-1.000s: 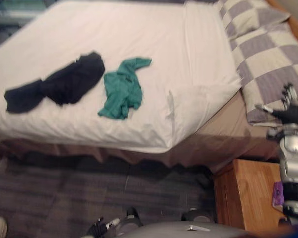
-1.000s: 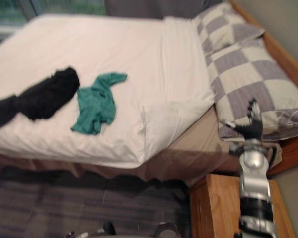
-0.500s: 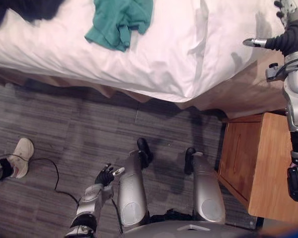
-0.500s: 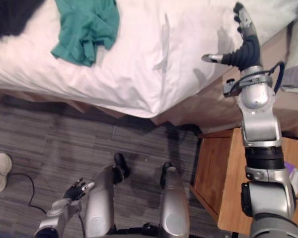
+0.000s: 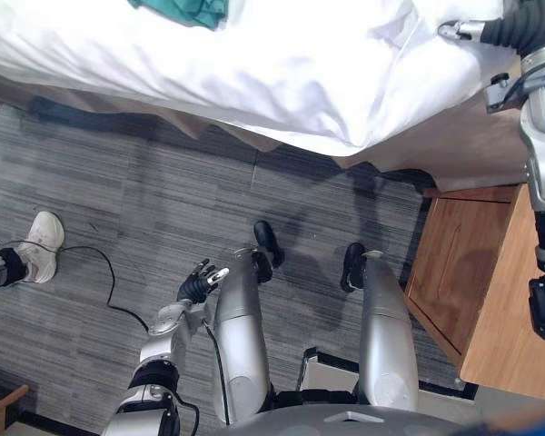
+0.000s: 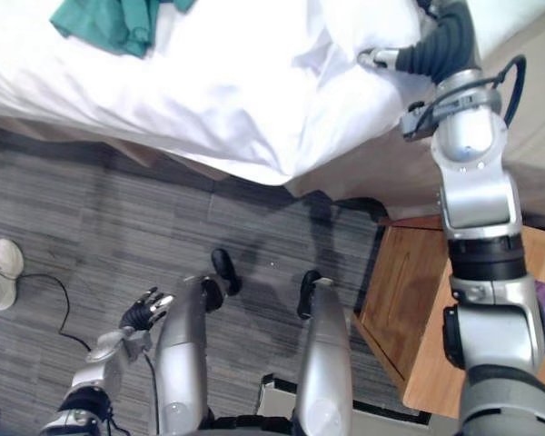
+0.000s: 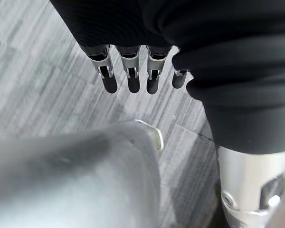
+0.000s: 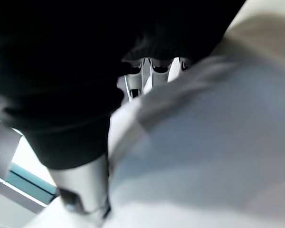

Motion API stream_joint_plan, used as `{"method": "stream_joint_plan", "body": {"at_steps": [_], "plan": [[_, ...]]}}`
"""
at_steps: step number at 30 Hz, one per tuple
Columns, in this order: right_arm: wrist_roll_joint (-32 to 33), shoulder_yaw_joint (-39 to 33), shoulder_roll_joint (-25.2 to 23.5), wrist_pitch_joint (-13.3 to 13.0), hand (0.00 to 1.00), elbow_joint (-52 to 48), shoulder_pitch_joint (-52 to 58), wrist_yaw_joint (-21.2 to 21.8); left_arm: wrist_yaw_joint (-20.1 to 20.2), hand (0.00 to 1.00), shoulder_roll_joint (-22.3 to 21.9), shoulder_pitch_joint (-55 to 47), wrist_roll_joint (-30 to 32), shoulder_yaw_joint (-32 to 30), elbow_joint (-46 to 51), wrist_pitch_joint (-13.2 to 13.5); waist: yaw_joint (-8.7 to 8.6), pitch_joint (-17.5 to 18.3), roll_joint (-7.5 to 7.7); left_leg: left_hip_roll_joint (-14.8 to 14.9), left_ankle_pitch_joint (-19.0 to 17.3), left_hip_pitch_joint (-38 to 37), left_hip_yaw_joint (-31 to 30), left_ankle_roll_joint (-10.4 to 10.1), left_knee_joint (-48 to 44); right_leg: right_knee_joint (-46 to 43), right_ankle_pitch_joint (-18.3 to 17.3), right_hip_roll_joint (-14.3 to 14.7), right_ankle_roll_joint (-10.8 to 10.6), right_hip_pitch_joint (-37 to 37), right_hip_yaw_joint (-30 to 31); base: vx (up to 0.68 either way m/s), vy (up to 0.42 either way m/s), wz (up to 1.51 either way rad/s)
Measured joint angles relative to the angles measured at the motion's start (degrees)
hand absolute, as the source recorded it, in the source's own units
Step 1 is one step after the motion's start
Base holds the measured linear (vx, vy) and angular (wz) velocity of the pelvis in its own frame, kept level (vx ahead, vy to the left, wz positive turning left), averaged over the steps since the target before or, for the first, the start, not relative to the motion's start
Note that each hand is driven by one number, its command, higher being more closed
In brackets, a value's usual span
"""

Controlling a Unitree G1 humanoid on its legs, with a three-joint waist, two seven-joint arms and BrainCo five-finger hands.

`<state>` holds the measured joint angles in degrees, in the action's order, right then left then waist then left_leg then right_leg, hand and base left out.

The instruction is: Tidy the bed and pick cloth on bed and put in laundry

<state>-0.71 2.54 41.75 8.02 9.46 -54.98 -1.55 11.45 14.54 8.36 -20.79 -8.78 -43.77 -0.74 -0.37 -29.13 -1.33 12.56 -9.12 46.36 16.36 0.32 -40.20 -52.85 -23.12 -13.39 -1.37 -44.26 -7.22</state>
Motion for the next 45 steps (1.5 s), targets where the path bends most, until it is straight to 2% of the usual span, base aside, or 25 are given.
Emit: {"method": "stream_joint_plan", "body": {"at_steps": [6, 9, 12, 14, 15, 16, 17, 18, 20, 22, 23, 27, 29, 32, 34, 36, 37, 39, 42, 45], "plan": [[-0.4, 0.8, 2.1, -0.6, 1.0, 5.8, -1.2, 1.4, 1.4, 0.0, 2.3, 0.4, -1.1, 0.3, 3.2, -0.3, 0.4, 0.2, -0.16, -0.6, 1.0, -1.2, 0.4, 0.3, 1.5, 0.9, 0.3, -0.5, -0.1, 1.1, -0.2, -0.03, -0.058, 0.04], [3.9, 0.4, 2.0, -1.2, 1.0, 8.2, 1.8, 0.9, 2.0, 0.0, 2.0, 0.6, -1.1, 0.2, 3.6, -1.1, 1.12, 1.7, -0.91, 0.2, 1.1, -3.5, 0.6, 0.3, 2.7, 4.0, 1.3, 0.6, -0.3, 4.3, -0.9, 0.01, -0.056, -0.08], [9.1, -2.3, -0.7, -2.2, 1.0, 8.2, 8.8, -1.4, 1.2, 0.0, 0.8, -0.3, -0.4, -0.6, 4.1, -1.6, 1.44, 3.9, -0.64, 0.5, 1.1, -7.0, 1.2, 0.3, 4.9, 7.7, 2.3, 1.3, -0.6, 8.5, -1.4, 0.06, -0.04, -0.1], [13.0, -6.6, -4.2, -2.8, 1.0, 6.9, 15.9, -3.9, -1.7, 0.0, -2.4, -1.9, 0.8, -0.7, 5.0, -2.4, 1.62, 5.3, -0.3, 0.5, 1.1, -10.2, 2.1, 0.3, 6.6, 10.5, 3.1, 1.6, -0.9, 11.9, -1.6, 0.08, -0.023, -0.07], [15.1, -8.3, -5.8, -3.2, 0.0, 5.8, 19.1, -5.4, -3.3, 0.0, -4.0, -3.1, 1.7, -0.6, 5.6, -2.7, 1.59, 5.7, -0.1, 0.6, 1.1, -11.6, 2.3, 0.2, 7.5, 11.9, 3.4, 1.9, -0.9, 13.4, -1.7, 0.09, -0.01, -0.11], [17.1, -10.1, -7.4, -4.1, 0.0, 4.5, 22.6, -6.7, -5.1, 0.0, -5.5, -4.0, 2.3, -0.4, 5.8, -3.0, 1.63, 6.0, -0.01, 0.8, 1.0, -12.7, 2.3, 0.1, 8.1, 13.5, 4.0, 2.5, -1.2, 15.0, -1.8, 0.1, 0.001, -0.2], [19.9, -12.9, -11.1, -5.6, 0.0, 2.4, 28.2, -8.6, -7.9, 0.0, -7.5, -5.5, 2.9, -0.2, 5.8, -3.8, 1.73, 6.3, 0.52, 1.6, 0.7, -14.3, 2.6, -0.3, 8.9, 16.0, 4.9, 3.4, -1.0, 17.2, -1.9, 0.08, 0.001, -0.19], [20.3, -13.4, -11.9, -5.9, 0.0, 2.2, 29.2, -9.0, -8.5, 0.0, -7.7, -5.8, 3.2, -0.2, 5.8, -4.0, 1.72, 6.5, 0.81, 1.6, 0.8, -14.6, 2.8, -0.3, 9.1, 16.3, 5.0, 3.5, -1.1, 17.4, -2.0, 0.08, -0.004, -0.2], [23.8, -16.6, -20.1, -8.9, 0.0, 1.4, 37.3, -12.5, -12.6, 0.0, -8.7, -7.0, 4.7, 0.1, 5.6, -4.9, 1.55, 7.5, 2.49, 1.9, 1.1, -18.1, 3.4, -0.9, 11.4, 19.9, 6.2, 4.5, -1.4, 21.2, -2.1, 0.09, -0.026, -0.11], [27.1, -18.2, -25.8, -11.5, 0.0, 1.8, 41.6, -14.2, -14.5, 0.0, -8.5, -7.9, 6.1, 1.6, 5.0, -5.4, 1.45, 8.2, 3.08, 2.1, 1.2, -21.6, 3.9, -1.2, 13.3, 23.4, 7.4, 5.2, -1.6, 25.1, -2.0, 0.11, -0.019, -0.14], [30.6, -18.7, -28.3, -14.0, 0.0, 3.1, 43.4, -13.7, -15.6, 0.0, -8.6, -8.3, 6.9, 2.4, 3.7, -5.2, 1.36, 9.5, 3.28, 1.9, 1.4, -23.2, 4.2, -1.4, 14.8, 25.7, 8.1, 5.5, -1.6, 27.0, -2.0, 0.13, 0.002, -0.12], [40.4, -21.3, -34.9, -19.0, 0.0, 12.8, 45.8, -9.9, -18.2, 0.0, -8.5, -9.1, 6.9, 4.1, -0.1, -5.1, 1.15, 11.7, 4.08, 1.0, 2.3, -29.0, 6.0, -2.1, 19.4, 32.7, 10.8, 6.2, -2.0, 32.8, -1.2, 0.1, 0.014, -0.15], [43.5, -22.5, -38.0, -19.9, 0.0, 17.6, 48.7, -9.5, -18.2, 0.0, -8.7, -9.6, 6.9, 4.1, -1.4, -5.1, 0.94, 12.8, 4.49, 0.0, 3.1, -31.4, 7.0, -2.2, 22.0, 34.4, 11.3, 5.9, -2.5, 34.3, -0.2, 0.07, 0.003, -0.14], [45.6, -24.2, -41.2, -20.6, 0.0, 25.6, 54.9, -9.9, -17.9, 0.0, -8.9, -9.9, 6.9, 3.9, -3.7, -5.1, -0.15, 13.4, 3.78, -1.6, 4.3, -34.8, 8.5, -2.4, 25.8, 36.0, 11.8, 5.2, -3.2, 36.1, 0.9, 0.05, -0.005, -0.17], [45.7, -27.0, -42.1, -21.0, 0.0, 28.5, 59.4, -12.2, -17.4, 0.0, -9.4, -10.7, 6.9, 3.0, -5.3, -5.2, -0.88, 14.2, 2.89, -1.9, 5.1, -37.7, 10.1, -2.7, 28.5, 37.3, 12.8, 5.3, -3.4, 37.5, 1.8, 0.02, -0.02, -0.28], [45.6, -29.9, -42.0, -21.1, 0.0, 28.7, 61.1, -14.6, -16.5, 0.0, -9.5, -11.5, 6.9, 1.7, -5.8, -5.2, -2.07, 14.8, 2.94, -2.4, 6.0, -39.3, 10.5, -2.8, 30.4, 38.2, 12.9, 5.3, -3.3, 38.6, 2.0, -0.01, -0.027, -0.16], [45.4, -32.6, -41.7, -21.7, 1.0, 28.6, 62.2, -16.5, -16.1, 0.0, -9.5, -12.2, 6.9, 1.3, -6.2, -5.4, -2.42, 15.5, 3.05, -2.7, 6.8, -40.8, 11.1, -2.9, 32.3, 38.6, 13.1, 5.4, -3.3, 39.1, 2.3, -0.03, -0.041, -0.14], [42.2, -36.7, -40.7, -22.9, 1.0, 27.1, 63.6, -19.2, -15.3, 0.0, -9.4, -13.3, 6.9, 0.0, -7.2, -6.2, -2.44, 16.8, 3.5, -3.4, 8.5, -43.3, 11.5, -3.2, 35.8, 39.2, 13.2, 5.7, -3.1, 40.1, 3.2, -0.05, -0.042, -0.17], [37.6, -39.7, -39.0, -23.2, 1.0, 19.9, 64.4, -20.0, -14.9, 0.0, -8.8, -15.4, 6.8, -0.4, -7.4, -7.0, -3.15, 18.6, 3.9, -4.4, 11.1, -45.9, 11.5, -3.1, 41.0, 40.1, 13.2, 6.0, -3.1, 40.9, 3.3, -0.07, -0.015, -0.01], [31.7, -39.4, -35.4, -22.3, 1.0, 8.9, 63.8, -15.6, -14.3, 0.0, -7.8, -16.3, 6.8, -0.3, -7.6, -7.9, -3.34, 19.6, 4.03, -5.3, 13.7, -47.9, 11.4, -3.0, 45.5, 40.7, 13.4, 6.4, -3.2, 41.4, 3.2, -0.05, 0.009, 0.06]]}}
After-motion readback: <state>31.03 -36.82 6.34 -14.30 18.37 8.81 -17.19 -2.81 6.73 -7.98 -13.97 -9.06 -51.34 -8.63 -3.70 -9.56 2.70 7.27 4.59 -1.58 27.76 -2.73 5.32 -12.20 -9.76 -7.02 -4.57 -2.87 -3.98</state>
